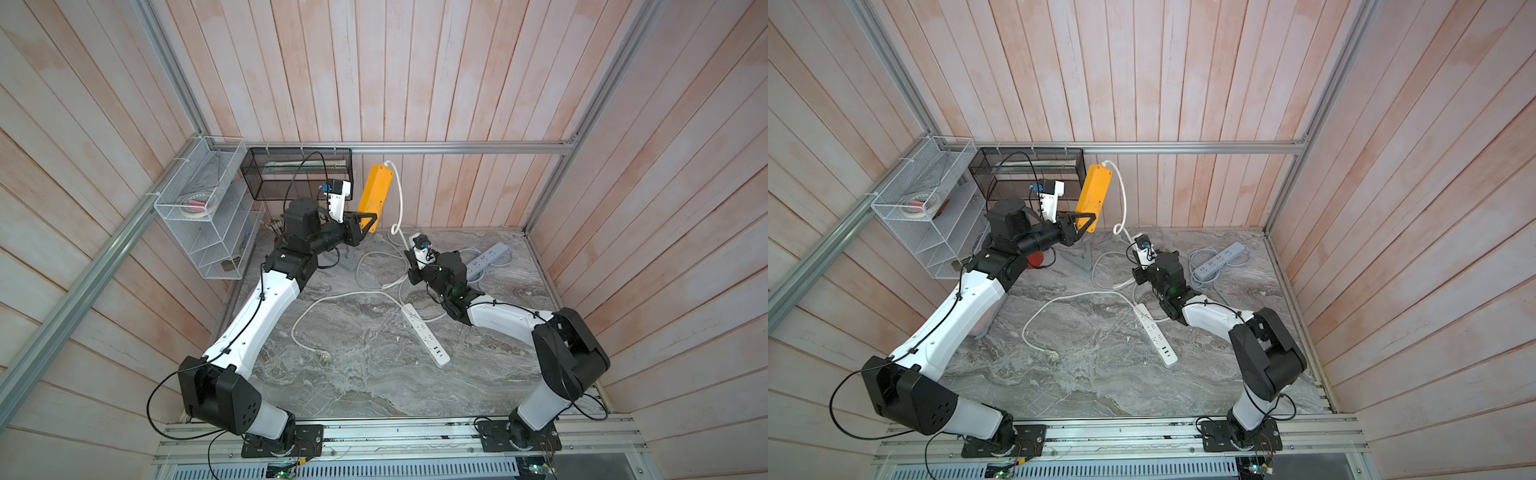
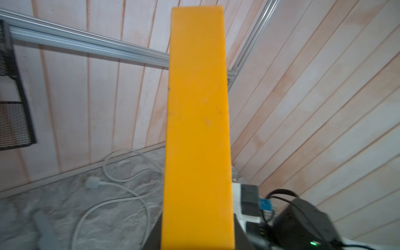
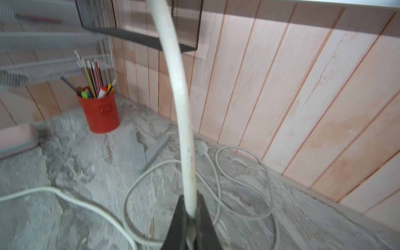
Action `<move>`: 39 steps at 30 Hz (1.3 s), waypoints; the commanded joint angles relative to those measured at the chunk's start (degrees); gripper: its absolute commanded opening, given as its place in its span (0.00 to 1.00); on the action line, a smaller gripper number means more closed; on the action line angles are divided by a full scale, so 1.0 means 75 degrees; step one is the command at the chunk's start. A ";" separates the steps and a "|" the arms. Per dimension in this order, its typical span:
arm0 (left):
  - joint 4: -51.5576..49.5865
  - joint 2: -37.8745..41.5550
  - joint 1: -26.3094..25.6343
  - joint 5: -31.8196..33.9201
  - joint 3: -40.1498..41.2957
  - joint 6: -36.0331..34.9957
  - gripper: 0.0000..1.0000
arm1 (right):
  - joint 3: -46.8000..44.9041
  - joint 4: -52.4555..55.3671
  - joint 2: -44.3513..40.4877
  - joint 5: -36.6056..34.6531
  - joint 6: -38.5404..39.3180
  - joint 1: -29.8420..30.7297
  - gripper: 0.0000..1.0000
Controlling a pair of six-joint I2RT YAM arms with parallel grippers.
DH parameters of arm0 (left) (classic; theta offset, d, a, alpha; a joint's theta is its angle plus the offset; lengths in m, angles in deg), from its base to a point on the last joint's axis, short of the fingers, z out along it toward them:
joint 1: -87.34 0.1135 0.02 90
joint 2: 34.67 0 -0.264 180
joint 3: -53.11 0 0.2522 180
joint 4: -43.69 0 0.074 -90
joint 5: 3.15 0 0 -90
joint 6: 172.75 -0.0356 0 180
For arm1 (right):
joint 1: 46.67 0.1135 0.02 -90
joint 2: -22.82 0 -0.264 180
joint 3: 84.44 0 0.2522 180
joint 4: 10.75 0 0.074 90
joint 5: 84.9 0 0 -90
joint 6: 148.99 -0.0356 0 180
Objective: Wrap the cord around the power strip
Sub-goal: Adjust the power cord at the center of the board.
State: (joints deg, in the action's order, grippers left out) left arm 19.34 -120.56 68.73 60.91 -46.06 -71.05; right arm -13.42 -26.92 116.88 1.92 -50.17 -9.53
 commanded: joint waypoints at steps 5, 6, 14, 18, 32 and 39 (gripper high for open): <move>-0.0096 -0.0288 -0.0431 0.1550 0.1004 -0.4069 0.00 | 0.0321 0.3880 -0.1276 -0.1448 0.2197 0.0737 0.00; 0.0126 -0.0239 -0.0479 0.1393 0.1227 -0.4336 0.00 | 0.0506 0.4165 -0.1378 -0.1490 0.2368 0.0763 0.00; 0.1036 0.0163 -0.0706 0.0653 0.2782 -0.6506 0.00 | 0.2355 0.5647 -0.1687 -0.1603 0.3355 0.0743 0.00; 0.1307 0.0447 -0.0706 0.0180 0.3255 -0.6814 0.00 | 0.3150 0.6162 -0.1394 -0.1707 0.3920 0.0567 0.00; 0.1324 0.0404 -0.0543 0.1821 0.2605 -0.4902 0.00 | 0.3507 0.5830 -0.1018 -0.0667 0.2172 -0.0673 0.00; 0.1412 0.0307 -0.0386 0.0931 0.2447 -0.3477 0.00 | 0.1878 0.5025 -0.1381 0.0311 -0.0842 -0.0819 0.06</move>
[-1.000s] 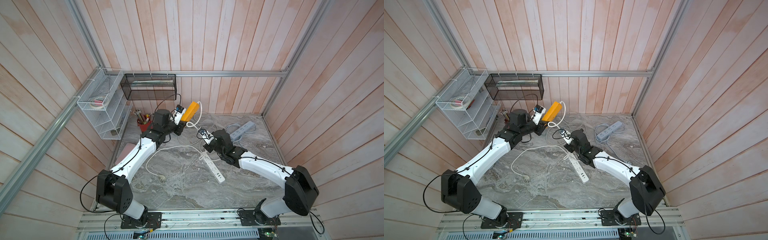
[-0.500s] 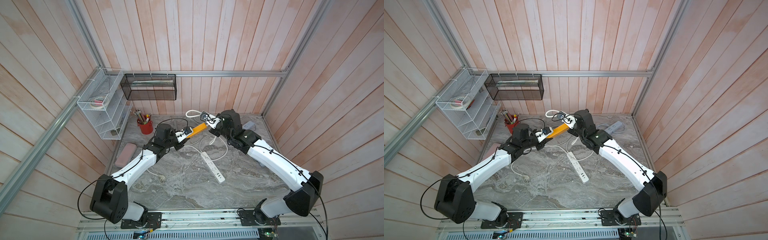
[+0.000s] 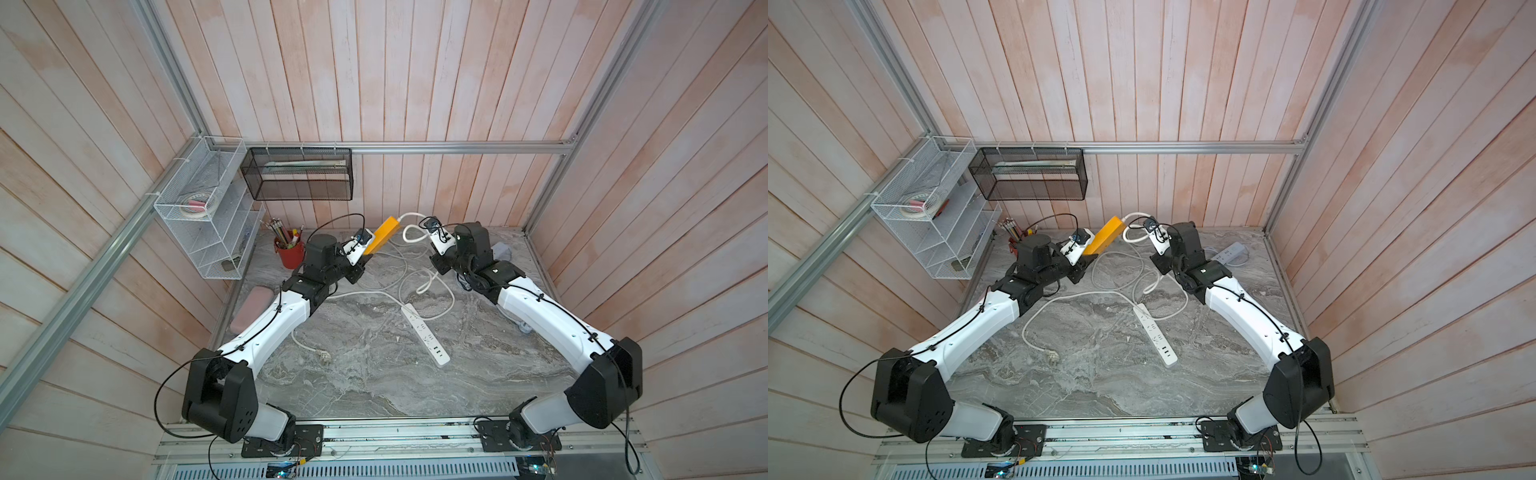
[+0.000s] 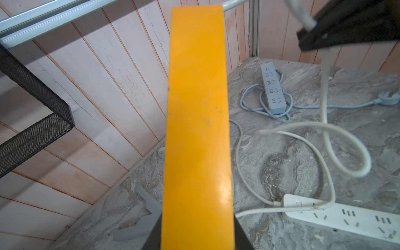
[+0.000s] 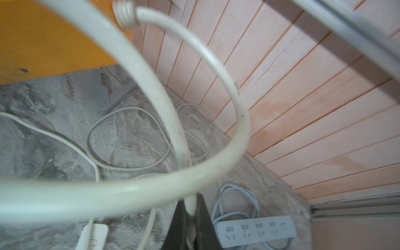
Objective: Wrap the cord around the power strip
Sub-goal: Adjust the power cord at the center of the board.
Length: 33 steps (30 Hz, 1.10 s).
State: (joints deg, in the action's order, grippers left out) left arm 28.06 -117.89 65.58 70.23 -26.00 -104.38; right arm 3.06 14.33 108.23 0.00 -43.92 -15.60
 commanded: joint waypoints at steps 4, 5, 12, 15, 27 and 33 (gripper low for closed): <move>0.0191 -0.0058 0.0668 -0.0125 -0.0707 0.2687 0.00 | -0.1463 -0.0973 -0.0373 0.0881 -0.2449 -0.0194 0.04; 0.0264 0.0045 0.0823 -0.0266 -0.0821 0.3082 0.00 | -0.1797 -0.1080 -0.0336 0.0868 -0.2466 -0.0193 0.03; 0.1260 0.0706 0.1397 -0.1246 -0.1155 0.4645 0.00 | -0.2529 -0.1067 0.0862 0.0388 -0.2857 -0.0372 0.00; 0.1766 0.0838 0.1550 -0.1390 -0.0913 0.5091 0.00 | -0.2144 -0.0582 0.1497 0.0509 -0.3193 -0.0602 0.00; 0.3240 0.0654 0.1616 -0.3043 0.0162 0.5920 0.00 | -0.2601 -0.1601 -0.0154 0.2046 -0.4449 -0.1031 0.46; 0.5158 0.0889 0.0790 -0.2325 0.1581 0.4879 0.00 | -0.1614 -0.0995 -0.1106 0.1769 -0.7492 -0.0810 0.76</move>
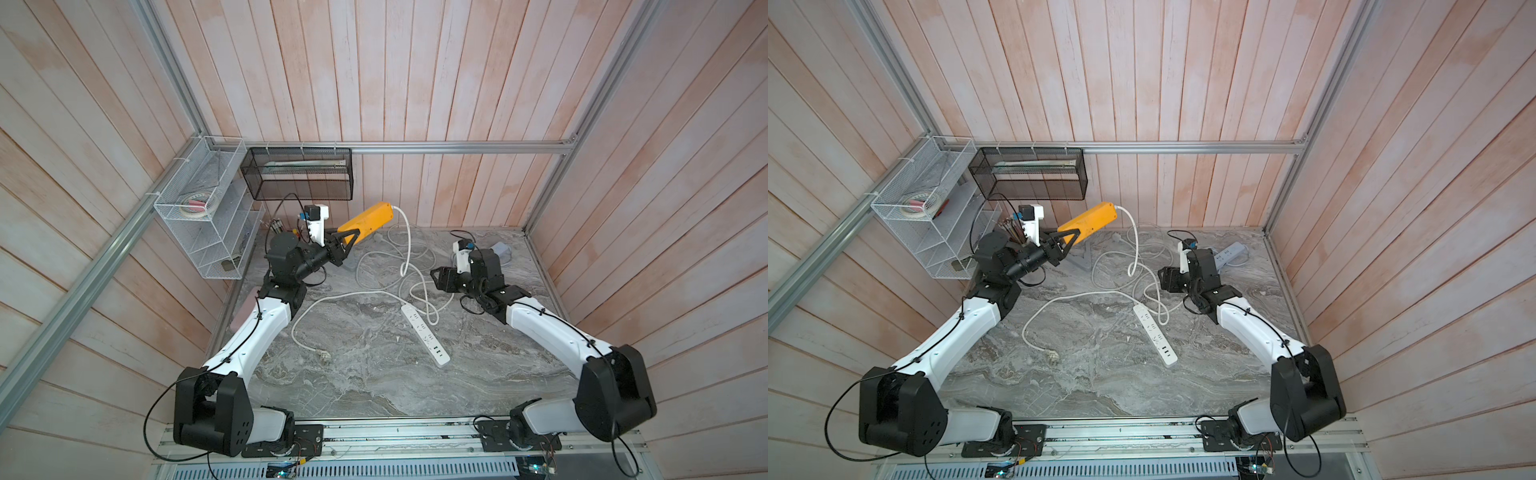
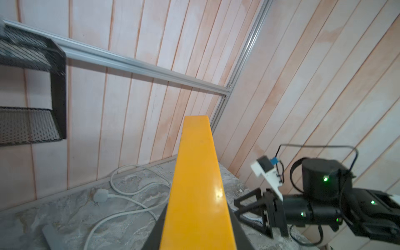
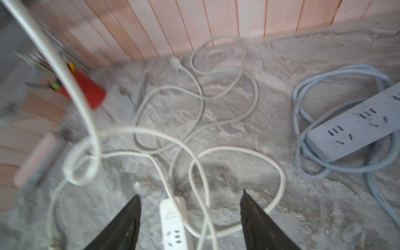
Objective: Wrap the cord around the power strip
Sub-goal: Adjust the power cord at the center of the board, then adjust the power strip.
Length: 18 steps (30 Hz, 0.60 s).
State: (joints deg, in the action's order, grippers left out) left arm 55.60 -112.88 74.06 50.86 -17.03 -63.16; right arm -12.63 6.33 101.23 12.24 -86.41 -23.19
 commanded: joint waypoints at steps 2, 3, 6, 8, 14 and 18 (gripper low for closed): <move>0.1715 0.0245 -0.0810 0.0905 0.0679 -0.1487 0.00 | 0.0679 -0.0432 -0.0241 0.0377 -0.2807 0.0519 0.77; 0.1749 0.0246 -0.1079 0.1303 0.0802 -0.1957 0.00 | 0.0704 -0.0745 -0.0258 0.0350 -0.3430 0.0668 0.77; 0.2142 0.0245 -0.1679 0.2094 0.1170 -0.3171 0.00 | 0.0583 -0.1840 -0.0257 0.0298 -0.4834 0.0954 0.78; 0.2289 0.0279 -0.2018 0.2440 0.1321 -0.3639 0.00 | 0.0744 -0.1932 -0.0047 0.0258 -0.5363 0.1120 0.79; 0.1943 0.0195 -0.2827 0.2866 0.1326 -0.4735 0.00 | 0.1108 -0.2168 0.0611 0.0480 -0.6031 0.1223 0.79; 0.1693 0.0066 -0.3168 0.3044 0.1291 -0.4907 0.00 | 0.1296 -0.2500 0.0988 0.0547 -0.5870 0.1244 0.69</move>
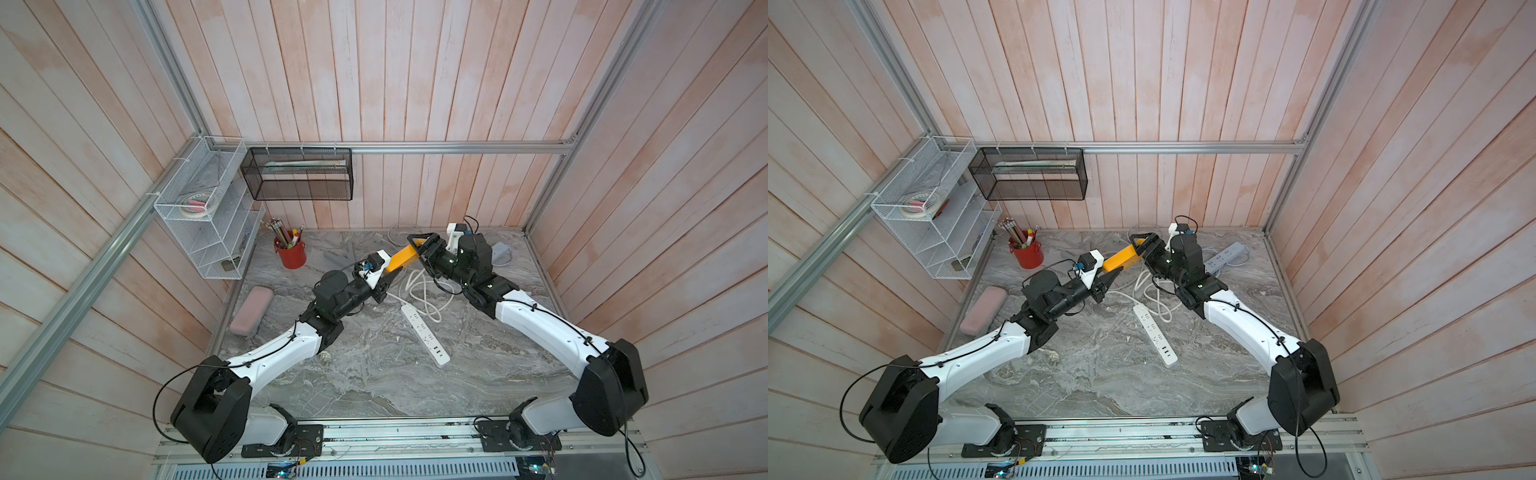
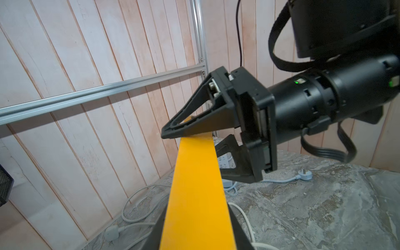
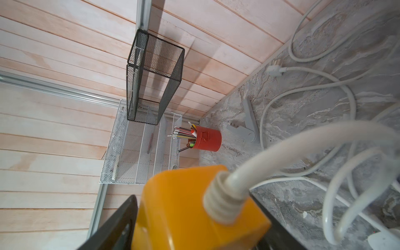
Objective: Wrap the cord around the power strip
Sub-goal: Adjust the power strip.
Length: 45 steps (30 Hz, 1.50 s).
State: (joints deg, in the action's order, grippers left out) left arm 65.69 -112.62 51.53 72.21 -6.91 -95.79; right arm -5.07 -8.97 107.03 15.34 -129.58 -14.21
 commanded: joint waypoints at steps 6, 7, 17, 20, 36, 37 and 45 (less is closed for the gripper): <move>-0.2074 0.0124 -0.0159 0.0285 -0.1085 0.0123 0.42 | -0.0422 -0.1642 0.0143 -0.0100 0.1303 -0.0151 0.42; -0.2753 0.0171 -0.0131 0.0110 -0.1331 0.0273 0.51 | -0.0700 -0.1976 0.0090 -0.0052 0.1582 -0.0283 0.38; -0.5693 0.0040 0.1235 -0.2689 -0.2809 0.2918 0.71 | -0.2307 -0.5925 -0.0082 0.2983 0.4510 -0.1062 0.23; -0.5491 -0.0188 0.1457 -0.3691 -0.2719 0.3309 0.74 | -0.2489 -0.7714 0.0190 0.4444 0.4067 -0.1181 0.24; -0.4278 -0.0581 0.1219 -0.5060 -0.2090 0.3583 1.00 | -0.1488 -1.0356 0.1324 0.5921 0.1591 -0.1122 0.20; -0.4261 -0.0624 0.1136 -0.5094 -0.2117 0.3528 0.99 | -0.1427 -1.0410 0.1340 0.6001 0.1514 -0.1079 0.20; -0.3012 -0.0979 0.0911 -0.5519 -0.2116 0.4377 0.88 | -0.1060 -1.1006 0.1657 0.6229 0.0863 -0.0888 0.21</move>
State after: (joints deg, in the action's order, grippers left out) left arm 38.42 -119.37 58.42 31.58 -22.21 -64.91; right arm -14.97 -86.37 118.94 60.95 -120.77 -21.27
